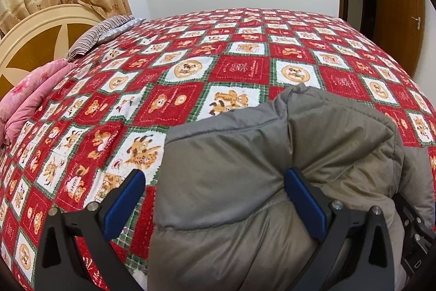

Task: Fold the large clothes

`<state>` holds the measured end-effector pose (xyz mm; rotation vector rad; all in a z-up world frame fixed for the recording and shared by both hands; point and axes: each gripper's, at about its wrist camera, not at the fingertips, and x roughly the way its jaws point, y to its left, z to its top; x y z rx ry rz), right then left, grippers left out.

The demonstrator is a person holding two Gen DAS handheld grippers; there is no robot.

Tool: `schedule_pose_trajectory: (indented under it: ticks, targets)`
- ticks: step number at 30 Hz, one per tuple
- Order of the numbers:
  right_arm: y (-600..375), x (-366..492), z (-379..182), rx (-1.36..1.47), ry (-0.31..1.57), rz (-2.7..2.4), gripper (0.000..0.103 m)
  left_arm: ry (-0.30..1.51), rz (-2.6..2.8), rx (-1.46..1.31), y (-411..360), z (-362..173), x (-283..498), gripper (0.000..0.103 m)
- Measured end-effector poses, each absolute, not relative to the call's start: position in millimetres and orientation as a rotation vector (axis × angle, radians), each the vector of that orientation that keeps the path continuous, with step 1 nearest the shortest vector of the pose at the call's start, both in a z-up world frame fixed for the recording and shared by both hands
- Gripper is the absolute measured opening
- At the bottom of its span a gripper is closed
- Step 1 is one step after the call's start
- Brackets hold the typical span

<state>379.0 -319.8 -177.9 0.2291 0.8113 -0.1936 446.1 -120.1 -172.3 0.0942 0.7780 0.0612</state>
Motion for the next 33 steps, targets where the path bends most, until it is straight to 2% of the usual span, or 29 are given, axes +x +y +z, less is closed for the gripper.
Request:
schedule_pose_trajectory:
  ticks: [9,14,19,25,33]
  targets:
    - [-320,380,-178,0.229,0.819,-0.186,0.084,0.817,0.033,0.059,-112,-167,446,0.103]
    - [-329,355,-159,0.249,0.811,-0.143,0.085,0.849,-0.085,-0.06,-75,-145,400,0.103]
    - [-341,325,-164,0.307,0.801,-0.168,0.087,0.873,-0.112,0.019,-73,-166,377,0.103]
    - [-355,303,-156,0.453,0.749,-0.1,0.088,0.878,-0.109,-0.002,-67,-164,378,0.103]
    - [-351,307,-181,0.446,0.818,-0.088,0.088,0.88,-0.151,0.002,-69,-176,376,0.103]
